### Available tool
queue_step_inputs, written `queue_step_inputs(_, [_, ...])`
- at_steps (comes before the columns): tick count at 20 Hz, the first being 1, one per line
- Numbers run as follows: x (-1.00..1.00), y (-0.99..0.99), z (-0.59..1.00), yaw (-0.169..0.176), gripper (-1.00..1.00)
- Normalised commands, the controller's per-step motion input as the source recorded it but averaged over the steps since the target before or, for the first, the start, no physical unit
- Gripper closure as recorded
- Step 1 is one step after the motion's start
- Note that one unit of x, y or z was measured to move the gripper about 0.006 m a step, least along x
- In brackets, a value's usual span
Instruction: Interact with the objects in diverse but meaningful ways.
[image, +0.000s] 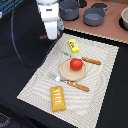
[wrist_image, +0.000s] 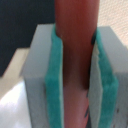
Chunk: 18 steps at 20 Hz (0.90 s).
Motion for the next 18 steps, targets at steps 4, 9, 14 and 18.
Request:
queue_step_inputs(4, [0.53, -0.54, -0.01, 0.0, 1.0])
queue_step_inputs(9, [0.31, -0.53, -0.05, 0.0, 1.0])
queue_step_inputs(14, [0.33, -0.45, -0.02, 0.0, 1.0])
queue_step_inputs(18, [0.35, -0.37, -0.01, 0.0, 1.0])
